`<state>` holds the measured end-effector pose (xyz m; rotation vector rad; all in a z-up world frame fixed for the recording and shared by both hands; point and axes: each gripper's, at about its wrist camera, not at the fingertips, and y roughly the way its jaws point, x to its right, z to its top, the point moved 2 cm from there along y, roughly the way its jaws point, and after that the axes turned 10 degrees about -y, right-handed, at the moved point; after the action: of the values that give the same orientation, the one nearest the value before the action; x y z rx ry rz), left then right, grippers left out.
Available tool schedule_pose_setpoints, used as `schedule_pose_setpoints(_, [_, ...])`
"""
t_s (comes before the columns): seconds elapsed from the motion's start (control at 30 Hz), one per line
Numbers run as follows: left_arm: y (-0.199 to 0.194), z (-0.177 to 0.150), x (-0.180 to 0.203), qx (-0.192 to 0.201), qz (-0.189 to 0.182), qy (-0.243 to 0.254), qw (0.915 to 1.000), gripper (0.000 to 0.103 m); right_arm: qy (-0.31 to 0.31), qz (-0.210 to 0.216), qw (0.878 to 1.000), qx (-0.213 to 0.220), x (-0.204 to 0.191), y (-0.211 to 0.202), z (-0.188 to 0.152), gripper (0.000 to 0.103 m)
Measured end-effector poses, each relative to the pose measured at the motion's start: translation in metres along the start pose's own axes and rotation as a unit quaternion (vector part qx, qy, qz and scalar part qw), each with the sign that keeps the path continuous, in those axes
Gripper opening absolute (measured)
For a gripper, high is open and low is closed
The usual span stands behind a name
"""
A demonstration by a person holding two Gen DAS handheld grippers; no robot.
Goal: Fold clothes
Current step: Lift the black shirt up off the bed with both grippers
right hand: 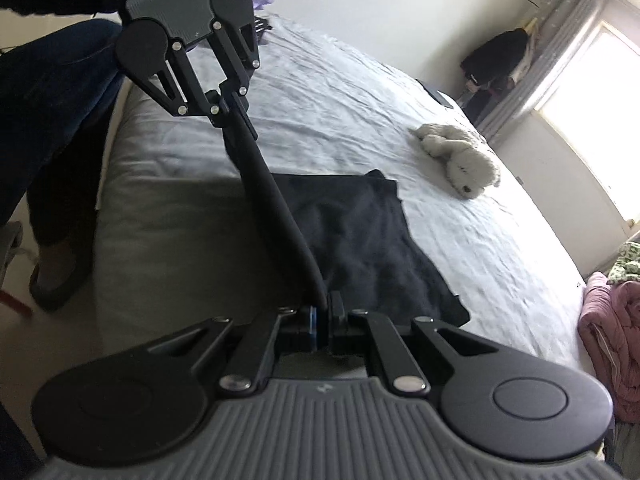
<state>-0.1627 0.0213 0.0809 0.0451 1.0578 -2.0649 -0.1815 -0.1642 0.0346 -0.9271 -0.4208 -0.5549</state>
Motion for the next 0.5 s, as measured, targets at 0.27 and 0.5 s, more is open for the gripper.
schedule_pose_setpoints(0.27, [0.024, 0.02, -0.024, 0.015, 0.039, -0.01, 0.9991, 0.005, 0.039, -0.022, 0.999, 0.015, 0.032, 0.02, -0.003, 0.005])
schedule_pose_setpoints(0.5, [0.045, 0.036, -0.048, 0.018, 0.05, -0.03, 0.9981, 0.005, 0.075, -0.036, 0.996, 0.02, 0.059, 0.039, -0.011, 0.005])
